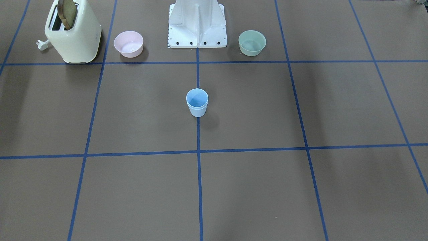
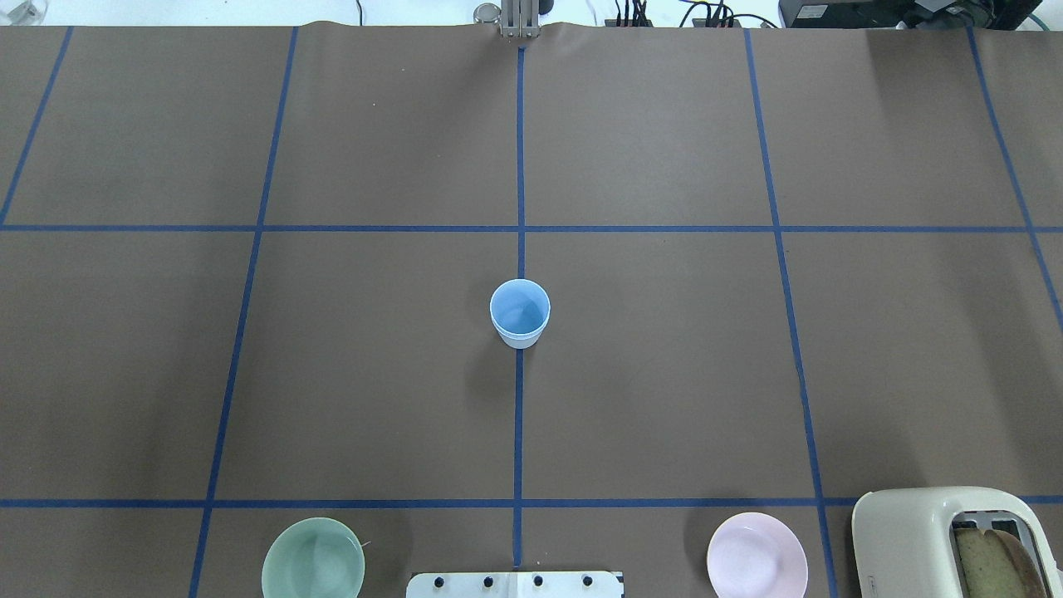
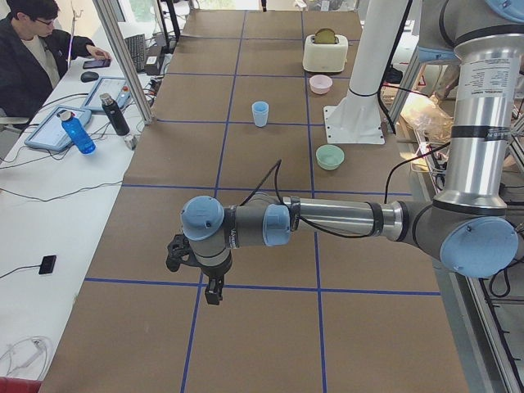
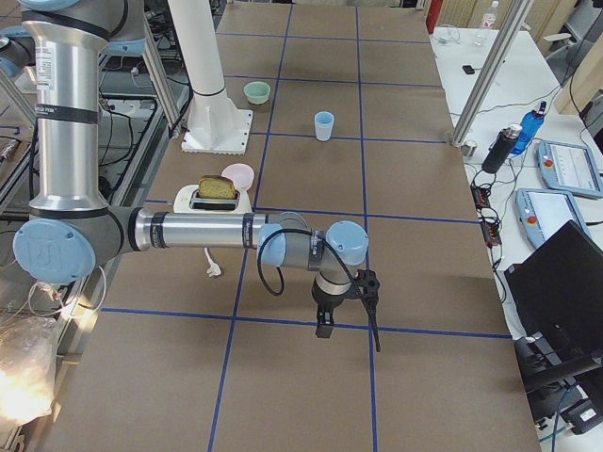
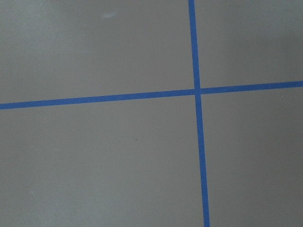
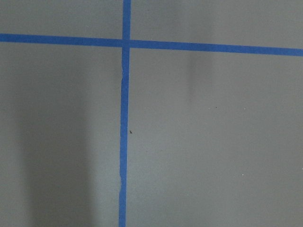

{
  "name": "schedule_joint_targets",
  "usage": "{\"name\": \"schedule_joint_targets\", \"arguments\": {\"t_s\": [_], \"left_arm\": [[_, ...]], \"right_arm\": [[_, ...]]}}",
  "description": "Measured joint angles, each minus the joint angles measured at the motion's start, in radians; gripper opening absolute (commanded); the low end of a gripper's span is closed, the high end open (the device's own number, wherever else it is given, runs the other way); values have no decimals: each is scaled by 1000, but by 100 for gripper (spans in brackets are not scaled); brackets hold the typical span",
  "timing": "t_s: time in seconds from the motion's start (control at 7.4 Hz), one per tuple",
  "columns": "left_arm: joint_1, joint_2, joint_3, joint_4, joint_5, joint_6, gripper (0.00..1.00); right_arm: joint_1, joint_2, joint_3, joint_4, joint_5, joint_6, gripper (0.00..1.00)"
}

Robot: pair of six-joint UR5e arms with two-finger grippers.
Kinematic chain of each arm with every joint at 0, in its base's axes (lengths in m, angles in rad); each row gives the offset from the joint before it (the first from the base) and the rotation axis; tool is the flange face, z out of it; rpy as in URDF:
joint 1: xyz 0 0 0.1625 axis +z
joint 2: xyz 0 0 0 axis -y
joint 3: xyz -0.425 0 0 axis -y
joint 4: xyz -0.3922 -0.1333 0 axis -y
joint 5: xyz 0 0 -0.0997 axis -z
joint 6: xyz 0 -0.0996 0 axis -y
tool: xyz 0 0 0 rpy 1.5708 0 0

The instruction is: Stack blue cups with both arms

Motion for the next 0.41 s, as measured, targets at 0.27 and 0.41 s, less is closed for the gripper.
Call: {"name": "schedule_joint_targets", "arguments": {"t_s": [0.27, 0.41], "left_arm": [[0, 0, 0, 0, 0, -1, 98], [0, 0, 0, 0, 1, 0, 98]], "right_arm": [[0, 1, 0, 0, 0, 0, 100], [0, 1, 0, 0, 0, 0, 100]]}}
